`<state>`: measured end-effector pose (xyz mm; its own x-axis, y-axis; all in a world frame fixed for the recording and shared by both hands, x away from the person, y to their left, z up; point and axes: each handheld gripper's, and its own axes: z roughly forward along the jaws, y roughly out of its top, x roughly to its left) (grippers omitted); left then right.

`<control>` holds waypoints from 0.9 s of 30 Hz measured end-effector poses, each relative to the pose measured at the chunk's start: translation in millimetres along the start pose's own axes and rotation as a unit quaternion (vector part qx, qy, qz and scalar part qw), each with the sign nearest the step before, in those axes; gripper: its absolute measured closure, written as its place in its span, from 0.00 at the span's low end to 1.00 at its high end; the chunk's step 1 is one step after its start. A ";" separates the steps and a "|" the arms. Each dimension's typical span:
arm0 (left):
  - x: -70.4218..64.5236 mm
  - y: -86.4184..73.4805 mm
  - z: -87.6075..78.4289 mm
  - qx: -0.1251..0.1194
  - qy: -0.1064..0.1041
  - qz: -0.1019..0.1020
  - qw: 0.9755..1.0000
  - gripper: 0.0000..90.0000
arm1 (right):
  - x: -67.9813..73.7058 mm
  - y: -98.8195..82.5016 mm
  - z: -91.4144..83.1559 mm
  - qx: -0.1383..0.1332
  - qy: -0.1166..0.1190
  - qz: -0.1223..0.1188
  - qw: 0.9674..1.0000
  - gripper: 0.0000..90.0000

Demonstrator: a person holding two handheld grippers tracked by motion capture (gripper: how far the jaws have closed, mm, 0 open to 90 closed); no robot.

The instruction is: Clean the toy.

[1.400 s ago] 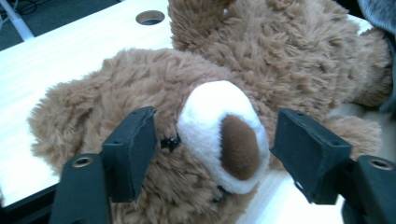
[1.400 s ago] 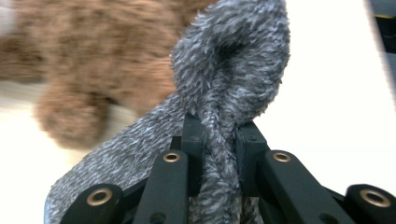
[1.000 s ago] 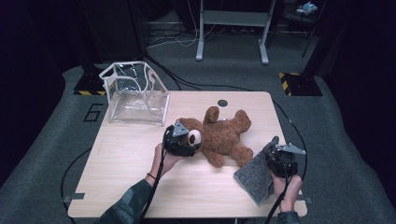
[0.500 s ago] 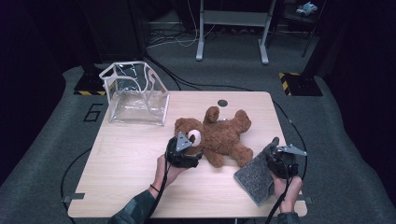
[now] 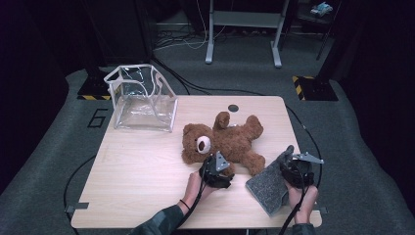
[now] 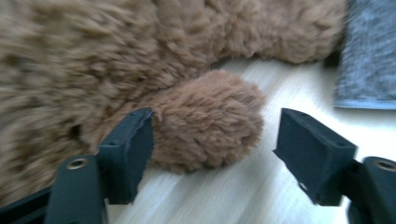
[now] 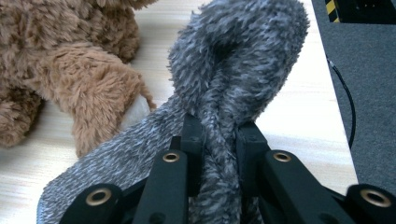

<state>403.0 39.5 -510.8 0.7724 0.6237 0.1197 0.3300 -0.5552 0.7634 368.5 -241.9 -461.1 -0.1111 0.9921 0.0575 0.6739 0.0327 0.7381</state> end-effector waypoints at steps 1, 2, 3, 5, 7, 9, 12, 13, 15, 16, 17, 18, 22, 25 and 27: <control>-1.7 -0.7 3.4 0.000 0.012 0.002 1.000 0.35 | -0.3 -0.5 0.5 0.001 -0.001 0.000 1.000 0.86; -2.1 -1.4 5.5 -0.003 0.024 0.002 1.000 0.41 | -0.3 -1.1 1.1 0.001 0.000 0.002 1.000 0.86; -1.4 -1.8 6.6 -0.009 0.029 -0.004 1.000 0.48 | -0.4 -1.7 1.8 0.003 0.002 0.003 1.000 0.86; 2.6 -1.7 6.3 -0.014 0.023 -0.003 1.000 0.60 | -1.0 -3.2 2.9 0.003 0.001 0.003 1.000 0.86; 6.4 -0.7 5.4 -0.015 0.016 0.004 1.000 0.71 | -1.5 -4.4 3.4 0.005 0.002 0.006 1.000 0.86; 10.6 0.3 3.5 -0.016 0.009 0.005 1.000 0.77 | -2.1 -4.9 3.8 0.004 0.003 0.006 1.000 0.86; 17.0 1.9 -1.8 -0.022 -0.003 0.005 1.000 0.83 | -1.2 -4.8 3.5 0.005 0.004 0.007 1.000 0.86; 19.5 3.1 -4.7 -0.023 -0.007 0.008 1.000 0.84 | -0.8 -4.6 3.7 0.004 0.006 0.005 1.000 0.86; 23.9 6.2 -10.6 -0.032 -0.012 0.004 0.999 0.85 | 0.2 -4.2 3.4 0.004 0.006 0.005 1.000 0.86; 26.5 8.2 -13.9 -0.036 -0.017 0.004 0.999 0.85 | 1.1 -3.8 3.5 0.004 0.006 0.004 1.000 0.86; 29.2 10.3 -17.1 -0.041 -0.018 0.003 0.999 0.85 | 1.9 -3.5 3.6 0.004 0.007 0.003 1.000 0.86; 31.7 12.8 -20.4 -0.042 -0.019 0.004 0.999 0.86 | 2.3 -3.2 3.7 0.004 0.008 0.000 1.000 0.86; 44.9 24.1 -32.1 -0.055 -0.028 0.006 0.998 0.87 | 5.6 -1.8 4.2 0.004 0.009 0.001 1.000 0.86; 53.6 32.8 -38.8 -0.059 -0.029 0.008 0.998 0.87 | 7.2 -1.0 5.0 0.004 0.011 -0.002 1.000 0.86; 57.5 36.1 -41.5 -0.058 -0.032 0.007 0.998 0.88 | 9.0 -0.1 5.0 0.004 0.013 -0.002 1.000 0.86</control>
<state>436.8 78.1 -450.0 0.8113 0.5773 0.0926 0.2567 -0.4940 0.8307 371.1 -232.4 -464.0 -0.1321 0.9886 0.0716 0.6797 0.0377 0.7325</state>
